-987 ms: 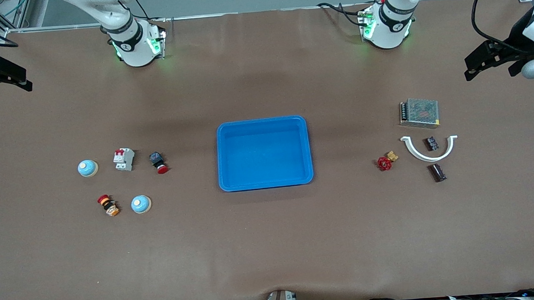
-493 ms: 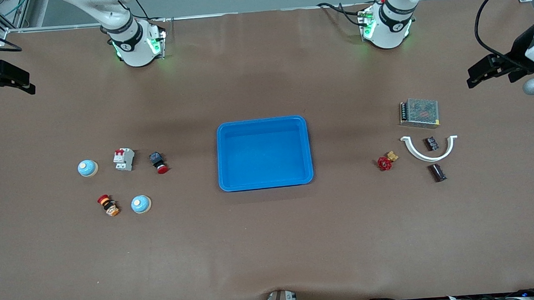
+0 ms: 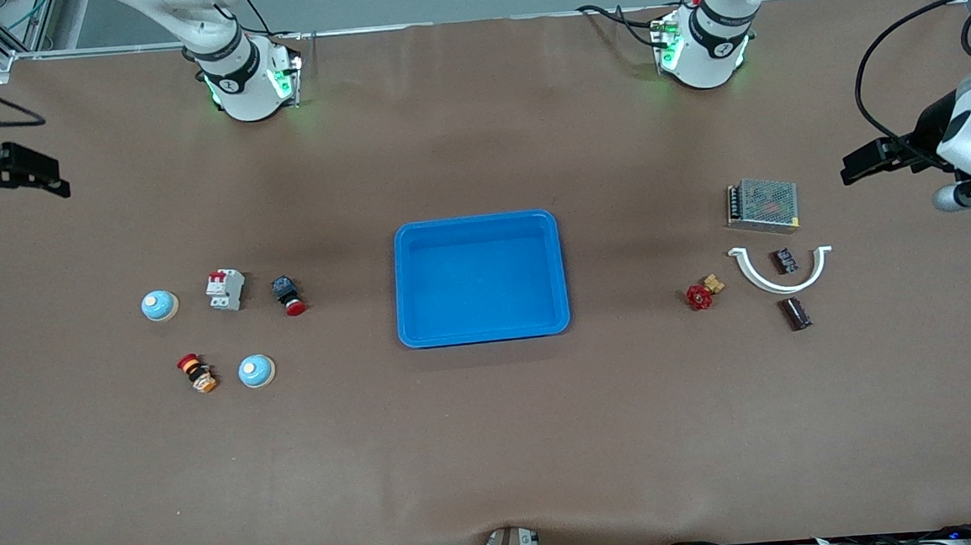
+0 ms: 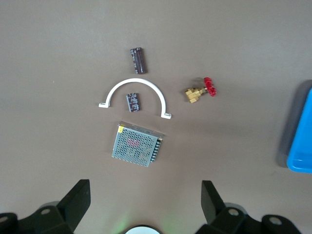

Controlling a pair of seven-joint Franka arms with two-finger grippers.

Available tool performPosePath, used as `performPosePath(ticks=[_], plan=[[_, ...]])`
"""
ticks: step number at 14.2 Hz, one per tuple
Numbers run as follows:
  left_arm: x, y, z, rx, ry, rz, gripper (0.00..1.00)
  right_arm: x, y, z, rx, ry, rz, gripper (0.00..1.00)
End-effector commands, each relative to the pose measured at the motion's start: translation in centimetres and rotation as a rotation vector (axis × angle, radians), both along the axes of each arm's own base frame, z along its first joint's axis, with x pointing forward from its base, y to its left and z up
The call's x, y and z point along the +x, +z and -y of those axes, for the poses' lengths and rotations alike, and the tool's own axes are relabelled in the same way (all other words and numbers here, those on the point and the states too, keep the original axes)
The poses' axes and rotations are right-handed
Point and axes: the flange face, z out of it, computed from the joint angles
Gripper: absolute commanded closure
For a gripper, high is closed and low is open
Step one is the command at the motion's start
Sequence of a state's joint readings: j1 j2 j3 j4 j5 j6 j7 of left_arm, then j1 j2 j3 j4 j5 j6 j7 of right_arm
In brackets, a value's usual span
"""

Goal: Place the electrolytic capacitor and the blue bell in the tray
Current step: 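Reach the left gripper to the capacitor while the right gripper reaches the bell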

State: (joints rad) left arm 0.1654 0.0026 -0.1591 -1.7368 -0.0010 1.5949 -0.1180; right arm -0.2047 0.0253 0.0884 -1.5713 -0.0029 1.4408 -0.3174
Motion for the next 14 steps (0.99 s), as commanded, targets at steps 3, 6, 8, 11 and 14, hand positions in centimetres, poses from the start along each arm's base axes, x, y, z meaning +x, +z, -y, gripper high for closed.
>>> performPosePath(ticks=[3,6,8,11,14], plan=[[-2.0,-4.8,-1.4,-0.003,0.038,-0.007,0.00,1.4,-5.3,3.5,0.040,0.097,0.002,0.00],[-2.7,-8.5,-1.8,-0.003,0.047,-0.017,0.00,1.4,-9.5,5.2,0.044,0.158,0.023,0.00],[-3.1,-10.9,-2.2,-0.002,0.055,-0.007,0.00,1.2,-11.8,6.0,0.040,0.176,0.041,0.00],[-3.6,-13.7,-2.7,-0.003,0.064,-0.002,0.00,1.1,-13.8,5.8,0.023,0.227,0.046,0.00],[-4.3,-16.2,-3.7,-0.004,0.088,0.005,0.00,1.3,-15.8,6.3,-0.019,0.325,0.045,0.00]])
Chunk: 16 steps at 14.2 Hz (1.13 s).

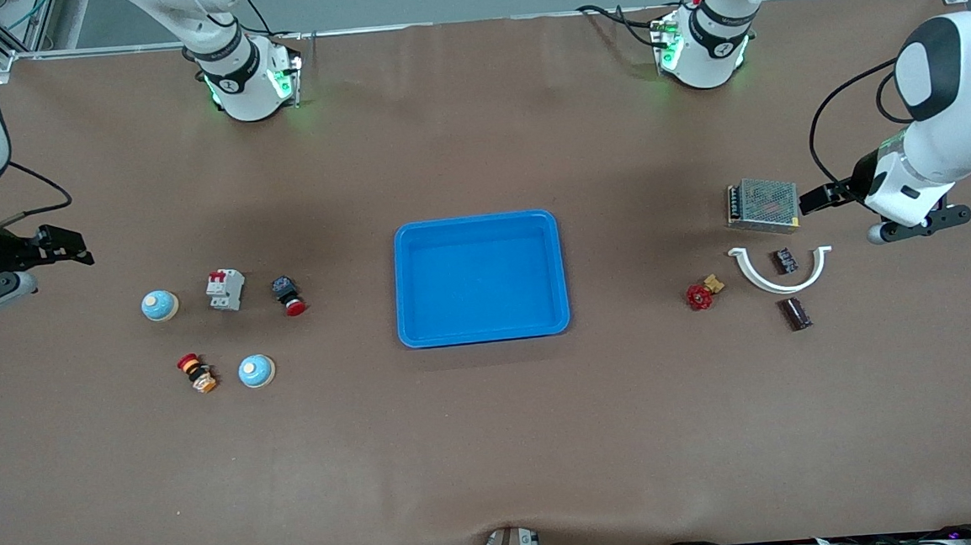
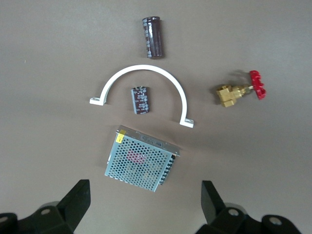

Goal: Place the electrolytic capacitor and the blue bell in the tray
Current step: 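Reach the left gripper to the capacitor while the right gripper reaches the bell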

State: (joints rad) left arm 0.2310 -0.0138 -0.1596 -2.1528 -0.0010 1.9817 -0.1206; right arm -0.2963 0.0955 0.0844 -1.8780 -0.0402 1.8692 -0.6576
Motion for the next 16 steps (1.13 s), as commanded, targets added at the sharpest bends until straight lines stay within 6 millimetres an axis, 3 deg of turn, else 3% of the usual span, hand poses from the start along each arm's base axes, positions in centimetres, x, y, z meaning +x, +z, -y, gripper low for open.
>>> performPosePath(ticks=[1,4,9,13,16], plan=[[-1.3,-1.7,-0.5,-0.006,0.024,0.015,0.00,-0.4,-1.7,0.4,-0.029,0.079,-0.014,0.00],[-1.9,-4.3,-0.5,-0.004,0.067,0.006,0.00,-0.5,-3.9,0.6,-0.028,0.116,-0.005,0.00],[-1.0,-9.4,-0.9,-0.014,0.115,-0.008,0.06,-2.5,-8.8,2.3,-0.024,0.134,0.023,0.00],[-0.1,-13.2,-2.1,-0.024,0.137,0.012,0.32,-4.1,-12.0,2.8,-0.024,0.148,0.049,0.00],[0.4,-16.4,-2.2,-0.033,0.144,0.018,0.39,-4.3,-14.4,3.5,-0.014,0.166,0.049,0.00]])
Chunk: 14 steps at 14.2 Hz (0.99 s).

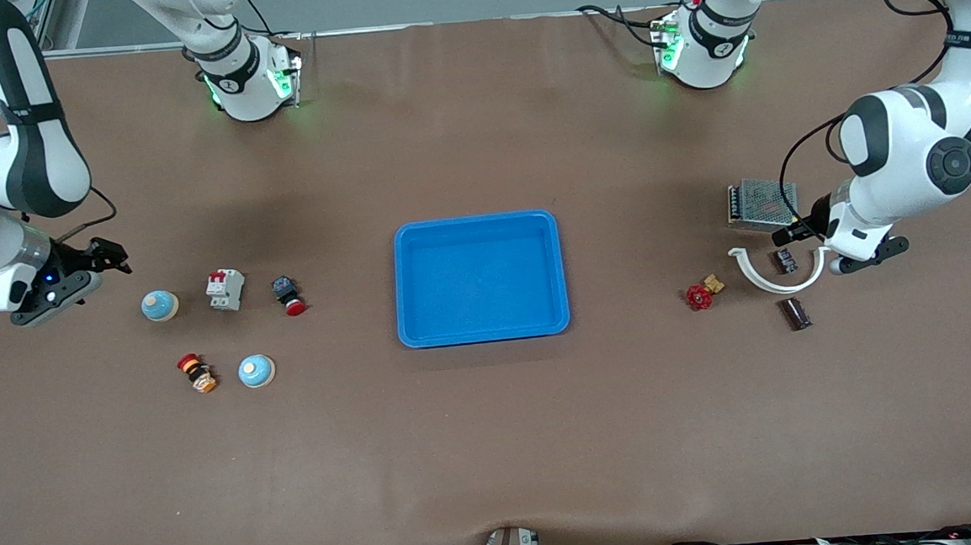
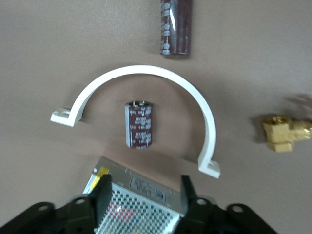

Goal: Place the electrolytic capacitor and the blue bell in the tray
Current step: 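Reach the left gripper to the capacitor while the right gripper reaches the bell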

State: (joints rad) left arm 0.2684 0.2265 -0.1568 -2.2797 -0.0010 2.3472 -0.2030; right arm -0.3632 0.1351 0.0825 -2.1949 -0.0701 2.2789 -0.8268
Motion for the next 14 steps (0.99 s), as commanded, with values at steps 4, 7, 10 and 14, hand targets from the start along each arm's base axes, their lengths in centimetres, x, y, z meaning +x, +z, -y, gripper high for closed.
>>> performPosePath(ticks=[4,7,10,14], plan=[[0.6,-3.6,-0.6,0.006,-0.001,0.019,0.42,-0.2,-4.5,2.1,0.007,0.055,0.006,0.00],[1.2,-4.2,-0.9,0.006,0.012,0.019,0.44,0.3,-7.0,2.1,0.009,0.059,0.028,0.00],[2.0,-5.0,-1.7,0.013,0.015,0.017,0.45,0.2,-9.0,1.9,0.018,0.061,0.027,0.00],[2.6,-5.1,-1.9,0.013,0.016,0.023,0.82,-0.5,-10.3,1.4,0.017,0.065,0.044,0.00]])
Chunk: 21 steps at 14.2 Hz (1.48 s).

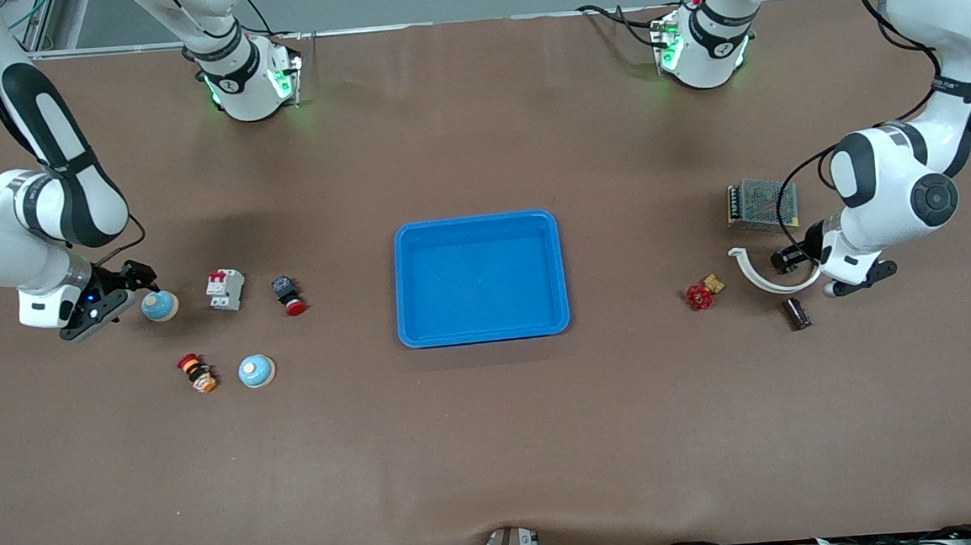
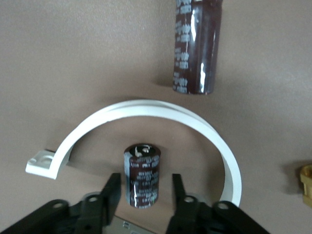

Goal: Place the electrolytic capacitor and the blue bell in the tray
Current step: 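Grasp the capacitor with the left gripper while the right gripper grasps the bell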

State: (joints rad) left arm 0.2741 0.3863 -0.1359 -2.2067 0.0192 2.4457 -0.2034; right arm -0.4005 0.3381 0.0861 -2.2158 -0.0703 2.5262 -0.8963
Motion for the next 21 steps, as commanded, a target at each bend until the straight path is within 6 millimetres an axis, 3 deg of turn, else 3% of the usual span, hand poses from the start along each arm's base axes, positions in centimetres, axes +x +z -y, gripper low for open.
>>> performPosePath(ticks=[1,3,7,11,16,21], plan=[[0.6,0.1,-0.3,0.018,-0.001,0.012,0.98,-1.1,-0.9,-0.5,-0.008,0.025,0.019,0.00],[0.7,0.8,-0.2,0.020,-0.004,0.015,1.00,-1.3,-1.5,-0.5,-0.006,0.025,0.018,0.00],[1.5,4.8,0.7,0.028,-0.027,0.008,1.00,-1.4,-2.8,-0.5,-0.003,0.027,0.026,0.00],[2.4,9.0,4.6,0.024,-0.073,-0.007,1.00,-1.3,-3.5,-0.9,-0.001,0.033,0.028,0.00],[3.4,12.1,13.4,0.017,-0.036,-0.017,1.00,-1.0,-3.4,-1.2,-0.003,0.041,0.042,0.00],[2.3,13.2,23.0,0.014,0.026,-0.017,1.00,-1.2,-4.5,-1.0,0.001,0.036,0.043,0.00]])
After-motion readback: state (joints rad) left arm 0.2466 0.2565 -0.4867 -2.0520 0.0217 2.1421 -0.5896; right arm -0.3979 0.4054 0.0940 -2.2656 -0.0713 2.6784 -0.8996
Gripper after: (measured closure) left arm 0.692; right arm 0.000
